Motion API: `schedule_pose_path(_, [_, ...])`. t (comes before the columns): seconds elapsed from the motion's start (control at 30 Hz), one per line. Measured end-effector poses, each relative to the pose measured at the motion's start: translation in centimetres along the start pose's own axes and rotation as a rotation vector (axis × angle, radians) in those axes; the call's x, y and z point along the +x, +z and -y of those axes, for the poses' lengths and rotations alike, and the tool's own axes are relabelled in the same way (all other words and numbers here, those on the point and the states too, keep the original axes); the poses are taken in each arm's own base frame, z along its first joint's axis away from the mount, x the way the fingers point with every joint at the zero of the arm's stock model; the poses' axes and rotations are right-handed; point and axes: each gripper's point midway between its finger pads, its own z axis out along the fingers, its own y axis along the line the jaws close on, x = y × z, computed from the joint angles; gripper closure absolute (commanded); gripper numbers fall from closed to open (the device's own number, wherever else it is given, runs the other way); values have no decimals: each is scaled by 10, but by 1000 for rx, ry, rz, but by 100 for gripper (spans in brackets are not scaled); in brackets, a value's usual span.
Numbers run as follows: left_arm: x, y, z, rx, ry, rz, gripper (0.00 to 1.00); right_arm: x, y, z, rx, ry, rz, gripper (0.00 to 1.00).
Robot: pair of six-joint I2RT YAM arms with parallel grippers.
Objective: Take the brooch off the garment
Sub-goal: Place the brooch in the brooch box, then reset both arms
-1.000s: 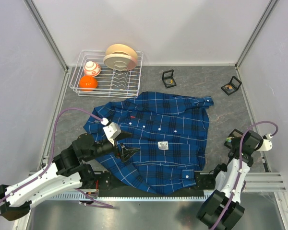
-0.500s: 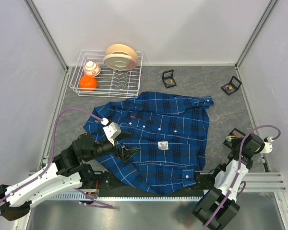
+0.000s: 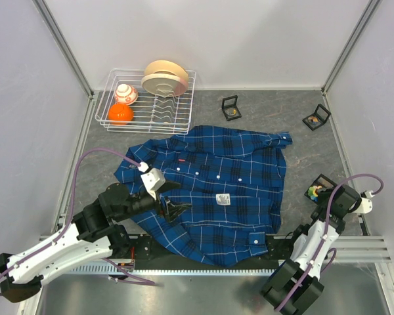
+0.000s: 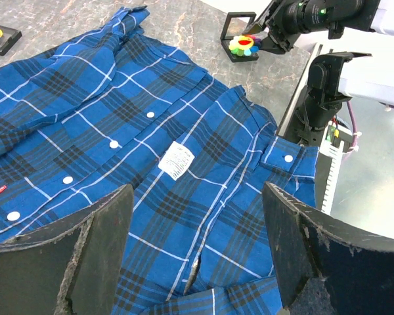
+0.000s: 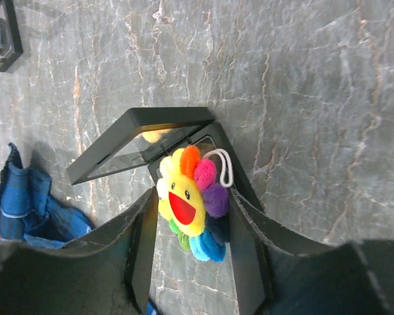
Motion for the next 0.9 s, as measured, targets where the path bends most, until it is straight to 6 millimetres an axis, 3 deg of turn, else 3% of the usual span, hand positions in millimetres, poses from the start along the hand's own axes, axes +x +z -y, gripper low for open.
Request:
schedule_pose_path(0.37, [-2, -3, 1, 4, 2, 15, 14, -18, -16, 12, 139, -21, 32, 29])
schedule_pose_path(0.4, [-2, -3, 1, 4, 2, 16, 13, -21, -18, 13, 160, -23, 38, 19])
schedule_pose_path(0.57, [2, -2, 0, 5, 1, 7, 13, -28, -27, 18, 228, -30, 57, 2])
schedule_pose_path(0.63, [3, -2, 0, 5, 1, 6, 13, -32, -33, 14, 249, -45, 57, 2])
schedule_pose_path(0.77, [5, -1, -1, -3, 0, -1, 13, -46, -53, -16, 226, -98, 61, 2])
schedule_pose_path(0.9, [9, 1, -5, -21, -3, -21, 13, -60, -80, -89, 108, -218, 26, 2])
